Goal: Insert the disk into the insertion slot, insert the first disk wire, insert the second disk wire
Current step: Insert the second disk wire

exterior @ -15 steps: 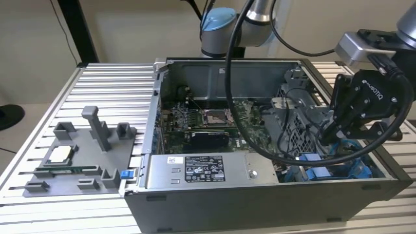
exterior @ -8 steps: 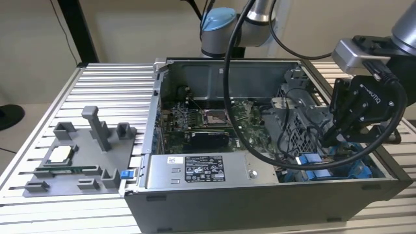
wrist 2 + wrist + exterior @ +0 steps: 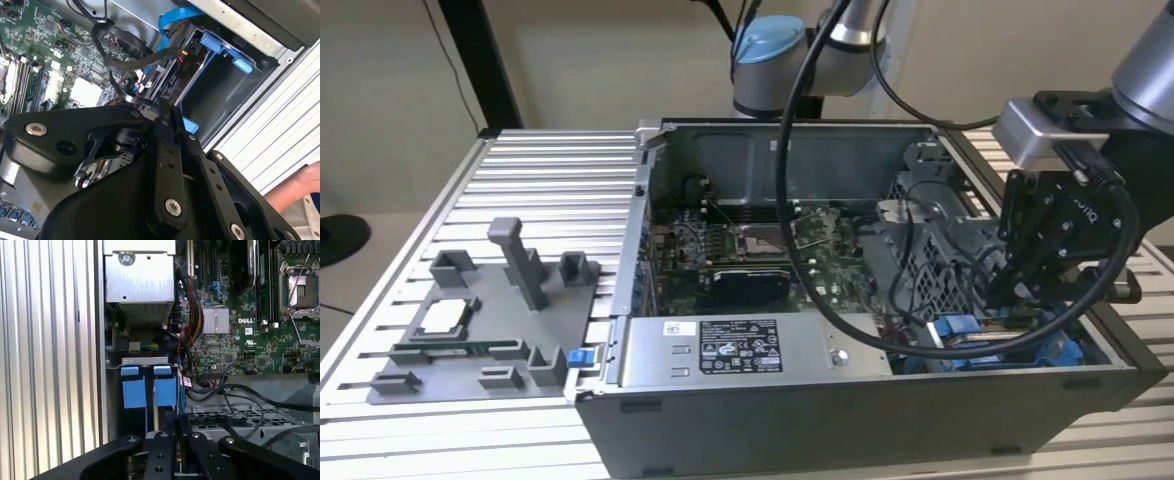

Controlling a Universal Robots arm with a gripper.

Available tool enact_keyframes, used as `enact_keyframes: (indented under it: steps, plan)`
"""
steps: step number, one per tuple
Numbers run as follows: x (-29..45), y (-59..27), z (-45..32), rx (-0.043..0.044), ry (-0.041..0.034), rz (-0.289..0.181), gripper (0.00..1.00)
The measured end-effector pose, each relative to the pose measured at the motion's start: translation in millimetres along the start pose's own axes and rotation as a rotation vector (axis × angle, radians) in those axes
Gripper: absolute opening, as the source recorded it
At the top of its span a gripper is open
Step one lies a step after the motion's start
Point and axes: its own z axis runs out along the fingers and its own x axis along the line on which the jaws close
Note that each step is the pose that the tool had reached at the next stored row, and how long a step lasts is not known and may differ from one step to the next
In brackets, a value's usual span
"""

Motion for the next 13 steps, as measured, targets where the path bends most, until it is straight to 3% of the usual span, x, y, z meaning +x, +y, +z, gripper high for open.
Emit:
enact_keyframes:
  steps: [6,13]
  plan:
    - [0.4,-1.3,5.8,0.0112,0.0000,-0.002,0.00]
    - [0.2,-5.5,6.7,0.0165,0.0001,-0.008,0.00]
